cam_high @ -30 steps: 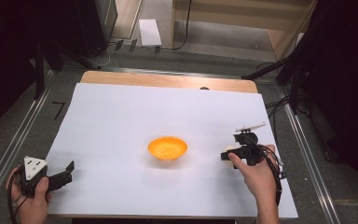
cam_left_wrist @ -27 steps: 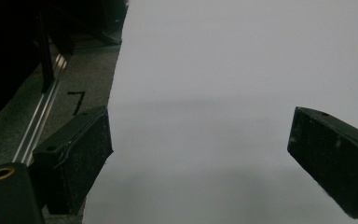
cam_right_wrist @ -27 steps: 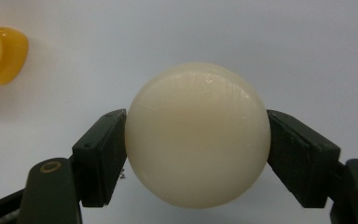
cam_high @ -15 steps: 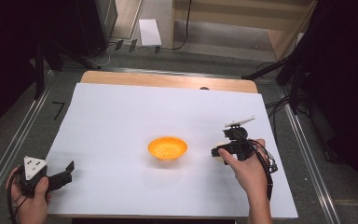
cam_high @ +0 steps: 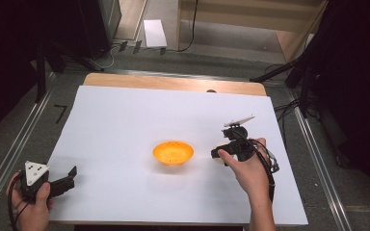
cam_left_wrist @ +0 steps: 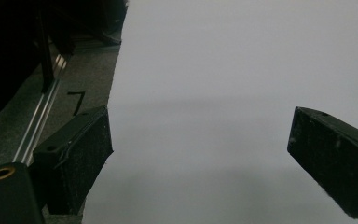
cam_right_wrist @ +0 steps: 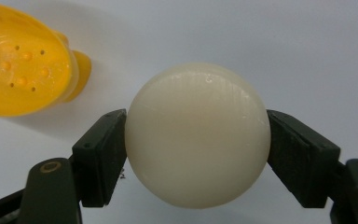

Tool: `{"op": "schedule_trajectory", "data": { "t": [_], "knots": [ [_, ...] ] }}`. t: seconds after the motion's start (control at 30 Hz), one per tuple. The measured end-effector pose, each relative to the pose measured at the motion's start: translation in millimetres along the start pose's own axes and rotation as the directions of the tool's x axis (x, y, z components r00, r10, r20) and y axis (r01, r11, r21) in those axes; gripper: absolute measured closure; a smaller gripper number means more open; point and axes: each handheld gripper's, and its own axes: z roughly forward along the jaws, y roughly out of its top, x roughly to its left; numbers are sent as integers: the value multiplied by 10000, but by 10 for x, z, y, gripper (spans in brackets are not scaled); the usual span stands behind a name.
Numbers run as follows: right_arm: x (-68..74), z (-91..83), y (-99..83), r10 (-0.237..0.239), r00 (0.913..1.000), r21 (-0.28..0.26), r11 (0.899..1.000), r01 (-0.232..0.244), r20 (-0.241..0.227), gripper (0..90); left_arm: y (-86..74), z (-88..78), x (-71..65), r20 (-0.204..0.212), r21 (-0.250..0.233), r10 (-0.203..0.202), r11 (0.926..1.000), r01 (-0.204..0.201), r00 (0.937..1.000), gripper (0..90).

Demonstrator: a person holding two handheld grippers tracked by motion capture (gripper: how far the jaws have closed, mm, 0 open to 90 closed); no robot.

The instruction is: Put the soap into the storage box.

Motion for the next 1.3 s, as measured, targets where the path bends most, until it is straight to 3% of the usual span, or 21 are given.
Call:
{"op": "schedule_trajectory", "data": {
  "t": [0.6, 1.3],
  "knots": [
    [208, -32, 116, -317, 9995, 37, 9995, 317, -85, 252, 0, 2, -1, 2, 0, 3, 10000, -3, 10000, 70],
    [479, 49, 233, -669, 9973, 25, 9978, 670, -319, 252, 1, 2, 2, 15, 0, -21, 10000, 21, 10000, 70]
  ]
}}
